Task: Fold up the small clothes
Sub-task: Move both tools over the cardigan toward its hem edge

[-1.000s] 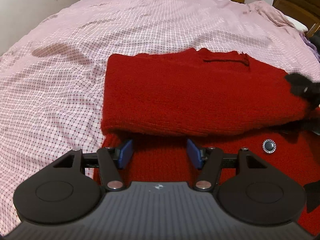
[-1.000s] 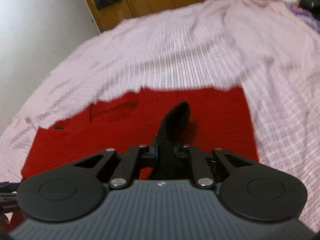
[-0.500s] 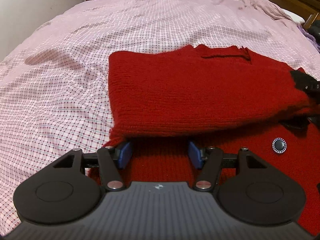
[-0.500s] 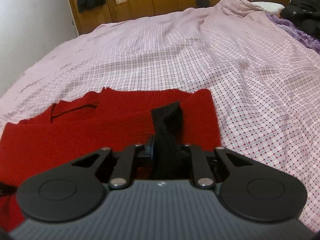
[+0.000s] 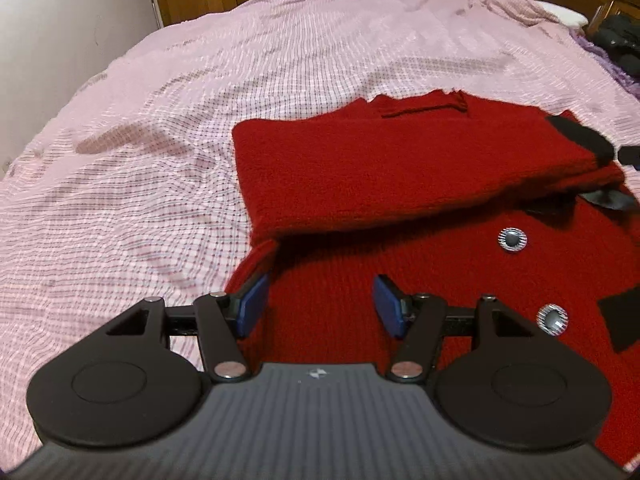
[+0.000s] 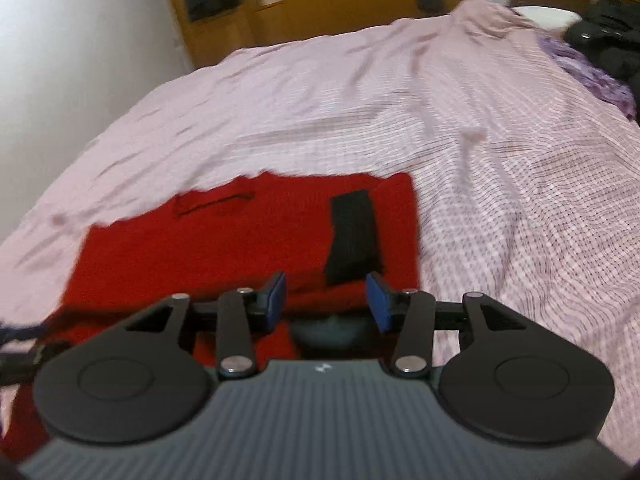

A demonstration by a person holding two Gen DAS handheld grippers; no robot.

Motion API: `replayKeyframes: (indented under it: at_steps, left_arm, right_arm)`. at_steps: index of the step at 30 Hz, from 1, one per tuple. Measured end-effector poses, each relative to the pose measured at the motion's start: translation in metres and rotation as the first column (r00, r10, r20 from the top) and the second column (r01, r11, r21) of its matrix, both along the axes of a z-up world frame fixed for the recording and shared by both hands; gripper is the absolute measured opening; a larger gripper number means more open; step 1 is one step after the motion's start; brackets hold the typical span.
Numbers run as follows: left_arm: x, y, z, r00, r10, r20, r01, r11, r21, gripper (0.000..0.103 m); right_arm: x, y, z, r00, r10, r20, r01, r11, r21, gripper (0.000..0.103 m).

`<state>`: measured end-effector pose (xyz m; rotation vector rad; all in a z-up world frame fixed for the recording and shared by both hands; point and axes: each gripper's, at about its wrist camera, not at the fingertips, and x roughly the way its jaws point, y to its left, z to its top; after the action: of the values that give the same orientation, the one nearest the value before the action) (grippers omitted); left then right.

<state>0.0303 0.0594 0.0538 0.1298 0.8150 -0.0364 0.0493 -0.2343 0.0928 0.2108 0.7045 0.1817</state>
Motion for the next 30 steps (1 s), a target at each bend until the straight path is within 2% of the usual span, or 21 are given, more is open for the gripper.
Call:
replayKeyframes:
  at_steps: [5, 11, 19, 21, 22, 30]
  left_arm:
    - [-0.031, -0.002, 0.018, 1.0, -0.017, 0.025, 0.018, 1.0, -0.024, 0.066]
    - [-0.074, -0.01, 0.033, 0.997, -0.042, 0.068, 0.041, 0.999, 0.015, 0.066]
    - [-0.129, -0.019, 0.04, 0.992, -0.09, 0.087, 0.088, 0.995, 0.037, 0.073]
    - [-0.142, -0.02, 0.038, 0.991, -0.103, 0.086, 0.1, 0.994, 0.036, 0.074]
    - [-0.149, -0.022, 0.036, 0.991, -0.107, 0.081, 0.104, 0.994, 0.036, 0.074]
    - [-0.183, -0.029, 0.008, 0.991, -0.131, 0.018, 0.13, 0.99, 0.056, 0.075]
  right_arm:
    - [-0.042, 0.005, 0.024, 0.993, 0.115, 0.002, -0.115, 0.993, 0.008, 0.048]
    - [-0.089, 0.01, 0.05, 0.972, 0.237, 0.009, -0.237, 0.969, 0.063, 0.048]
    - [-0.157, 0.022, 0.082, 0.948, 0.311, 0.069, -0.307, 0.949, -0.066, 0.049]
    - [-0.171, 0.027, 0.079, 0.943, 0.325, 0.074, -0.316, 0.942, -0.114, 0.059]
    - [-0.176, 0.031, 0.074, 0.941, 0.332, 0.069, -0.32, 0.937, -0.139, 0.06]
    - [-0.204, 0.073, 0.005, 0.931, 0.365, -0.011, -0.344, 0.867, -0.361, 0.06]
